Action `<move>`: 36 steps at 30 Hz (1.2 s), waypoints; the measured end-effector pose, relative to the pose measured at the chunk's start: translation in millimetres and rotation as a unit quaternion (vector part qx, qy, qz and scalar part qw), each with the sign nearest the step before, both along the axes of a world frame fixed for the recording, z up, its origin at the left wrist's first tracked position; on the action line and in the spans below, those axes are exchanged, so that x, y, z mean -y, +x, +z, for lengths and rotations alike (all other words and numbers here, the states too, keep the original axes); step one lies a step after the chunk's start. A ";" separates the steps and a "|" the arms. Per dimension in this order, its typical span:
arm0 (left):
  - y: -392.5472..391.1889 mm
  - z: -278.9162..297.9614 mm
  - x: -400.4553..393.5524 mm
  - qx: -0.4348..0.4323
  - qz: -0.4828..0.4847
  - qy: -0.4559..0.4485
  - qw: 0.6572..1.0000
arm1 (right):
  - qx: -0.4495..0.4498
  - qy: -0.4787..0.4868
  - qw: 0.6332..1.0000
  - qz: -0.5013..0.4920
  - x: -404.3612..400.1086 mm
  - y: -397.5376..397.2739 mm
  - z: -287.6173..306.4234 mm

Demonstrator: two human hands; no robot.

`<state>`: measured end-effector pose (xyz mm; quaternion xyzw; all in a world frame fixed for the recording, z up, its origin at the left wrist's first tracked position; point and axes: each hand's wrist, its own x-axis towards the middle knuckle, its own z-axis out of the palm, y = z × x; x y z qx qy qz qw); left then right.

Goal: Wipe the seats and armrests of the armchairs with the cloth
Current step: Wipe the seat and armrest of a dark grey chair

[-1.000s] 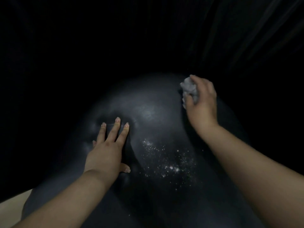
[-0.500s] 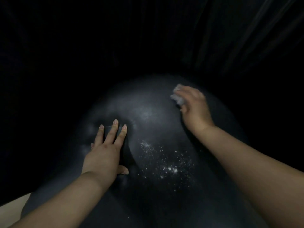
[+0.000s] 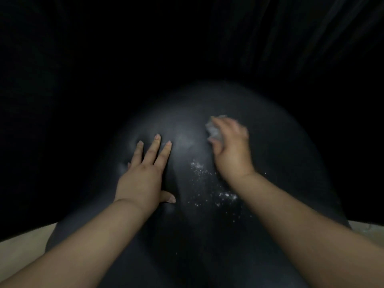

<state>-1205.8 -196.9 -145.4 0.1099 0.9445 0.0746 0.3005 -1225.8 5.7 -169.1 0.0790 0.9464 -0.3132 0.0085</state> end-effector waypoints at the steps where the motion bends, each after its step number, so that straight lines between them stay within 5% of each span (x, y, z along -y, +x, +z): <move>1: 0.8 -0.2 0.8 -0.002 0.001 0.001 1.000 | 0.004 -0.007 0.998 0.058 16.5 7.3 0.7; 4: 4.7 -2.3 6.4 -0.015 0.002 0.010 1.000 | -0.010 0.022 0.989 0.143 13.9 14.7 4.7; 10: 22.6 -2.3 16.6 -0.049 -0.014 0.020 0.998 | -0.011 0.027 0.996 -0.079 -7.4 26.5 2.0; 16: 37.2 2.6 14.3 -0.073 -0.011 0.025 0.997 | -0.049 -0.008 0.984 0.170 48.1 58.9 5.4; 22: 52.0 3.7 18.7 -0.069 -0.018 0.024 0.997 | -0.043 0.014 0.991 -0.123 -18.3 59.3 3.0; 27: 56.8 2.7 12.4 -0.071 -0.002 0.030 0.997 | -0.061 -0.009 0.993 0.100 35.7 80.1 3.7; 32: 59.6 -1.6 8.7 -0.083 -0.009 0.035 0.996 | -0.070 0.043 0.987 -0.137 -70.3 69.6 8.6; 36: 60.1 -2.0 7.4 -0.087 -0.009 0.036 0.996 | -0.055 0.035 0.990 -0.122 -68.6 92.8 6.2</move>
